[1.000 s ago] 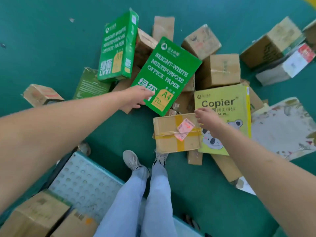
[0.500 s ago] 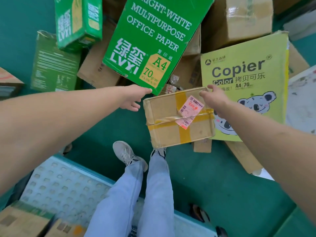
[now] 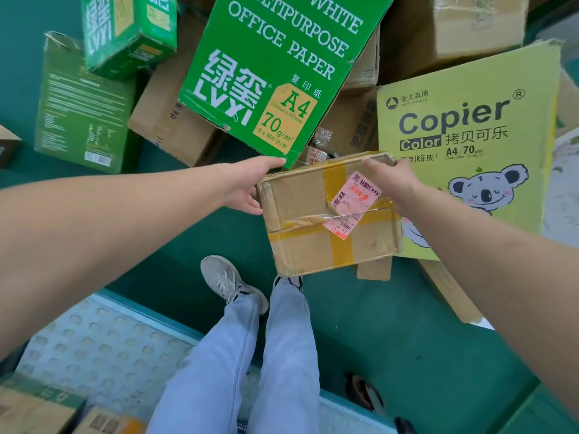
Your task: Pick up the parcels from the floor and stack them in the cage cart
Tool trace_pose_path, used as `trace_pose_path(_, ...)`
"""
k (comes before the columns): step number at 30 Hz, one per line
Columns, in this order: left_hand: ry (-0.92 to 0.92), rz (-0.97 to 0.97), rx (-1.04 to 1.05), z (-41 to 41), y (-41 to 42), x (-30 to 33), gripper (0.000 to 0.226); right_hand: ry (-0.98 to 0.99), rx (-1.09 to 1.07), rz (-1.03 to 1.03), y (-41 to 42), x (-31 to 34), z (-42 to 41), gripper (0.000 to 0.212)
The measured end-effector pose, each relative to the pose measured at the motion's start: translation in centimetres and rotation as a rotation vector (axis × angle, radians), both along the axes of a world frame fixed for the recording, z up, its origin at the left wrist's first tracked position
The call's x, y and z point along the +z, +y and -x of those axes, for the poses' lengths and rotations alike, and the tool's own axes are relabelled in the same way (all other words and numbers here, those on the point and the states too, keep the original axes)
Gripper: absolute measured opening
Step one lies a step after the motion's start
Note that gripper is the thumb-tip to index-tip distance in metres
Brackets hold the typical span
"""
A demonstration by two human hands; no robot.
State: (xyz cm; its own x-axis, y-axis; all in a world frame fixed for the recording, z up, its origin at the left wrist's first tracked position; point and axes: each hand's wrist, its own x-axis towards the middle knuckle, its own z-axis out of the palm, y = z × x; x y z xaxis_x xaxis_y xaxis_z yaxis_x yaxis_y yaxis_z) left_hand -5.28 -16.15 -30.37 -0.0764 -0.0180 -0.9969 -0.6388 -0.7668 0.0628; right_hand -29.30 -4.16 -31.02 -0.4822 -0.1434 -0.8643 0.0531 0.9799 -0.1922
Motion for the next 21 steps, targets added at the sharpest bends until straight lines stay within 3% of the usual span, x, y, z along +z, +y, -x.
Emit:
trace_pose_path(3,-0.033,-0.006,0.055,-1.2,0.0,1.8,0.051,0.021,0.003,0.026,-0.6,1.4,-1.1,0.092)
trace_pose_path(10,-0.051,-0.037,0.119,-6.3,0.2,9.7,0.043,0.05,0.112,0.035,-2.6,9.1,-5.0,0.105)
trace_pose_path(14,-0.035,-0.01,0.243,-9.8,-0.1,16.3,0.071,0.066,0.197,0.046,-4.4,16.3,-7.8,0.107)
trace_pose_path(19,-0.013,0.077,0.448,-14.6,-1.8,26.9,0.033,0.05,0.307,0.103,-7.4,26.0,-12.1,0.116)
trace_pose_path(21,0.001,0.098,0.476,-17.6,-1.9,31.5,0.032,0.046,0.346,0.096,-8.4,30.5,-14.6,0.122)
